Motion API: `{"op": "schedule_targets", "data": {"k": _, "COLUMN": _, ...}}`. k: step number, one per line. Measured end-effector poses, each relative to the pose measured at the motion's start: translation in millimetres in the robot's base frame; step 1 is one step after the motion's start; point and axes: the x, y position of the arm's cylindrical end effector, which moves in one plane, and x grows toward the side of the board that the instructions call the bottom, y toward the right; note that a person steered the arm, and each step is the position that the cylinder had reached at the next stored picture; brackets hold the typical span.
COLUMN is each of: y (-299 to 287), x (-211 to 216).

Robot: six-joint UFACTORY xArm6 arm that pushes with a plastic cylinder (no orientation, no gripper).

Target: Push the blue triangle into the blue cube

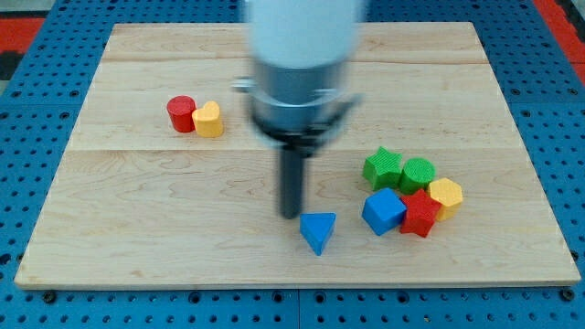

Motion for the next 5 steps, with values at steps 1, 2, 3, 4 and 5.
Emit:
{"op": "schedule_targets", "data": {"k": 1, "y": -63, "x": 11}}
{"op": "schedule_targets", "data": {"k": 2, "y": -4, "x": 48}}
{"op": "schedule_targets", "data": {"k": 3, "y": 53, "x": 39}}
{"op": "schedule_targets", "data": {"k": 4, "y": 96, "x": 17}}
{"op": "schedule_targets", "data": {"k": 5, "y": 119, "x": 15}}
